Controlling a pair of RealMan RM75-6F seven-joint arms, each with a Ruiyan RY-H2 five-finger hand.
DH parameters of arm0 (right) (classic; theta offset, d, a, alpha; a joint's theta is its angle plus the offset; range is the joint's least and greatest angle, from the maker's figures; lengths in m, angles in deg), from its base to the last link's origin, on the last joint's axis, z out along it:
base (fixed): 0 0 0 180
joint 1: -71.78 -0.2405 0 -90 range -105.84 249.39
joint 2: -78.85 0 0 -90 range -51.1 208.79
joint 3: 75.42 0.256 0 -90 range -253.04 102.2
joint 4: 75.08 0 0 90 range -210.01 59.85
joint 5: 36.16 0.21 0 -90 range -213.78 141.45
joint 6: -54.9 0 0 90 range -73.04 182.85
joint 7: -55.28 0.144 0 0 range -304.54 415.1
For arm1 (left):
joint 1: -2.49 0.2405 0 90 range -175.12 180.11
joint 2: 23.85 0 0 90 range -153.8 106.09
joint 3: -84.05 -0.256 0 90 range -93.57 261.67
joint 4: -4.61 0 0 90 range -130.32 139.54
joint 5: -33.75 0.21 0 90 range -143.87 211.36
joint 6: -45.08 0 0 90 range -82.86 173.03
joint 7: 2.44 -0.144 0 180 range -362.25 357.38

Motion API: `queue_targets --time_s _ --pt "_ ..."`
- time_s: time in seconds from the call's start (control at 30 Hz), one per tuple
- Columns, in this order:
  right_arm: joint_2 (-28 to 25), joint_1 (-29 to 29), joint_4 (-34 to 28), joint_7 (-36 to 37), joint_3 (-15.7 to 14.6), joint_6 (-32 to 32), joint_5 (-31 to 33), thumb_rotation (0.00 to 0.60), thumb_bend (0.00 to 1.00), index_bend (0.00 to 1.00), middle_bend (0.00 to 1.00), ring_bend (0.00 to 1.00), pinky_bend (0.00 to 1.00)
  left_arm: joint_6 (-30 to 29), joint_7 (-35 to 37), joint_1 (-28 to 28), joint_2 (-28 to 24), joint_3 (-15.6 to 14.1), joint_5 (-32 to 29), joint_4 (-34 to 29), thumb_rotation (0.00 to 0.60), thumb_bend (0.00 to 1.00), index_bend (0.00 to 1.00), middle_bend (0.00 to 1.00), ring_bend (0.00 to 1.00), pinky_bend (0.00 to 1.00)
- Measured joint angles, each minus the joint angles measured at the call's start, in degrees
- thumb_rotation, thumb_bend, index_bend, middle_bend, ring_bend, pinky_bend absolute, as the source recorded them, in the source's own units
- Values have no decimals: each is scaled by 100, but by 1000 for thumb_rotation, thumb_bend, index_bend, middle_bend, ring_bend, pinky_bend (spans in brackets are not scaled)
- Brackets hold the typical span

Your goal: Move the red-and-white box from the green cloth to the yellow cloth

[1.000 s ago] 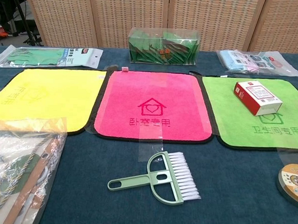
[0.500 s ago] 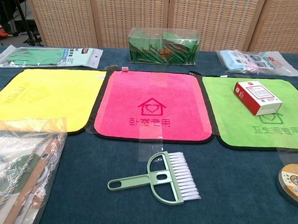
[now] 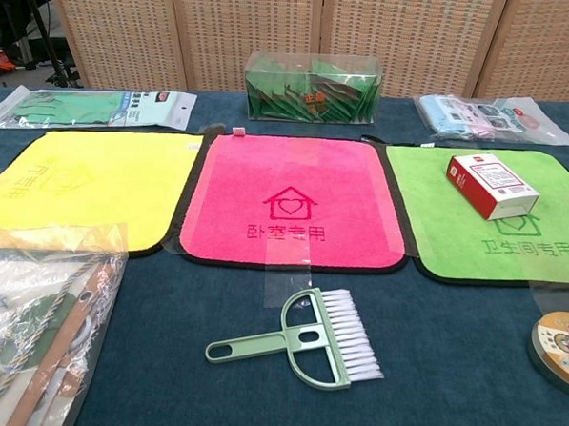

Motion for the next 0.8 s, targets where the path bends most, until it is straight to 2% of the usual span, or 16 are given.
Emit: queue_targets --time_s 0.13,0.23,0.43,0.6,0.8 --pt "-36 -273 -320 321 296 -350 424 600 1000 55 0 0 0 -18 106 -2 0 -10 41 27 600 333 0 0 0 0" --pt "-111 -512 -506 654 511 -822 973 600 1000 55 0 0 0 16 222 -21 -26 -41 74 29 600 334 0 0 0 0" --pt "-265 -1284 -573 1424 1146 -2320 2721 600 1000 55 0 0 0 41 248 -51 5 -32 61 110 600 334 0 0 0 0" --pt "-323 -2164 -313 1846 1618 -3592 4190 600 1000 55 0 0 0 81 224 -69 43 -21 16 151 600 335 0 0 0 0" --pt "-255 -2897 337 1955 1854 -4176 5033 600 1000 55 0 0 0 123 240 -95 61 -29 12 186 600 336 0 0 0 0"
